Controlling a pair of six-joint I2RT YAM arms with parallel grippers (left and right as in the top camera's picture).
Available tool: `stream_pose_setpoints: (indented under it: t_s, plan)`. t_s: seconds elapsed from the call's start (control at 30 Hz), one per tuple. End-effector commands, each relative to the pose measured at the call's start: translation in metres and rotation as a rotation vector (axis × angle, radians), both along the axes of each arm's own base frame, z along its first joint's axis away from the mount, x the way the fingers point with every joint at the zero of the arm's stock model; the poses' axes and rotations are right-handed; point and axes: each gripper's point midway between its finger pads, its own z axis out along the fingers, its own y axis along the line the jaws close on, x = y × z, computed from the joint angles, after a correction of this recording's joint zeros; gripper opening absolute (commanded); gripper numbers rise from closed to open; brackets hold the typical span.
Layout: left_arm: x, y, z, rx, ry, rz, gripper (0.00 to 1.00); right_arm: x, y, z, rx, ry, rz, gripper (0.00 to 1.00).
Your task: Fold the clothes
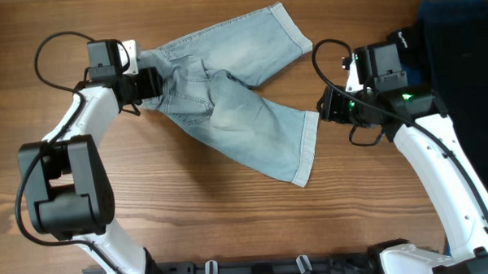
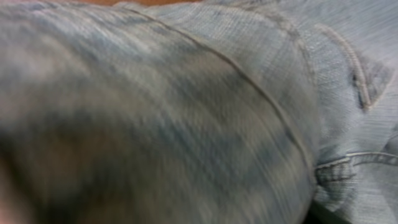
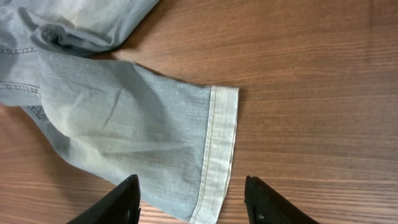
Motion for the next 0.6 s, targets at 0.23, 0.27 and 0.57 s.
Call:
stream_pose_setpoints:
  t_s: [0.23,0.27,0.57]
  plan:
    - [-0.050,0.013,0.000,0.020,0.181,0.006,0.55,0.000,0.003,-0.001,0.016,0.005,0.021,0.54]
    - [-0.053,0.011,-0.002,0.018,0.195,0.002,0.39,0.000,0.003,-0.001,0.015,0.004,0.022,0.54]
    - [-0.084,-0.046,0.105,-0.257,0.118,-0.114,0.04,0.000,0.003,-0.001,0.014,0.006,0.024,0.54]
